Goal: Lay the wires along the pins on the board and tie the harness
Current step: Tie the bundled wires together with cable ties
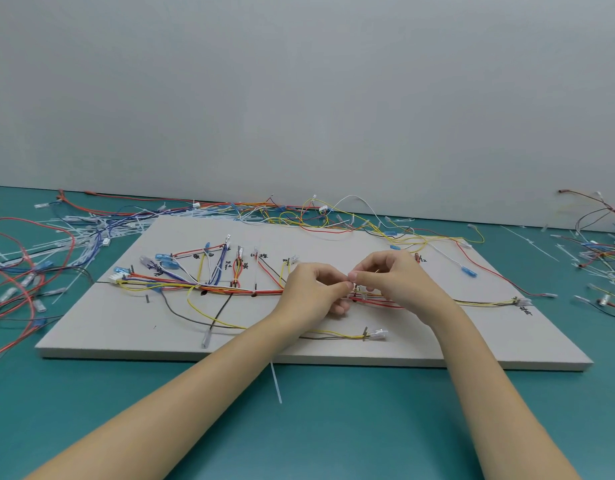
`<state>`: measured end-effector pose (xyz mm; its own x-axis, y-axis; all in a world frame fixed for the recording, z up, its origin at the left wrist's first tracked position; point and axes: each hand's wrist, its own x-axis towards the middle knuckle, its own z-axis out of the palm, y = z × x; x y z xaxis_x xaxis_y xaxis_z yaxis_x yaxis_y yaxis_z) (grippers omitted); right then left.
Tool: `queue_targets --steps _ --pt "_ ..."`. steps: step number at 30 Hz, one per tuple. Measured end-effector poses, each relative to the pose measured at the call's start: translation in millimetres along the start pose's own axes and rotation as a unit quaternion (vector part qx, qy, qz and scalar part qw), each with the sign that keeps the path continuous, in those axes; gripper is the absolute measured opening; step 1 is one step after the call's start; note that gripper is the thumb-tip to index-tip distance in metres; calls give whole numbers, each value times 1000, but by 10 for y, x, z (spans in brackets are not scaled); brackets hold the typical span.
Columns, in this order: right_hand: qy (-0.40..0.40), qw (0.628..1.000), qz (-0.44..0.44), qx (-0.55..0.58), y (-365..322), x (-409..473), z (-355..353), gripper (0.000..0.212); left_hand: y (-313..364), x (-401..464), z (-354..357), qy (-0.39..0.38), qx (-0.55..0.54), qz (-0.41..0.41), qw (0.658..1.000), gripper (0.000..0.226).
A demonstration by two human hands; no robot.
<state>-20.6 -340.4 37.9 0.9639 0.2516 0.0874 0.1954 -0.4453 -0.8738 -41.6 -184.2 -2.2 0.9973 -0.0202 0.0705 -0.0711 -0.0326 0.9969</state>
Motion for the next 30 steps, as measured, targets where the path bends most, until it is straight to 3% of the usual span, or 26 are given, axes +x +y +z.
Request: queue_targets --steps 6,14,23,30 --pt "-19 1000 2 20 -5 14 -5 9 20 -14 3 6 39 16 999 16" --pt "0 997 6 74 -37 8 -15 7 32 -41 16 6 87 17 996 9" --pt "-8 1000 11 20 1 7 3 5 42 -58 15 7 102 15 995 9" --pt "-10 999 11 40 -13 14 16 7 41 -63 26 24 134 34 990 13"
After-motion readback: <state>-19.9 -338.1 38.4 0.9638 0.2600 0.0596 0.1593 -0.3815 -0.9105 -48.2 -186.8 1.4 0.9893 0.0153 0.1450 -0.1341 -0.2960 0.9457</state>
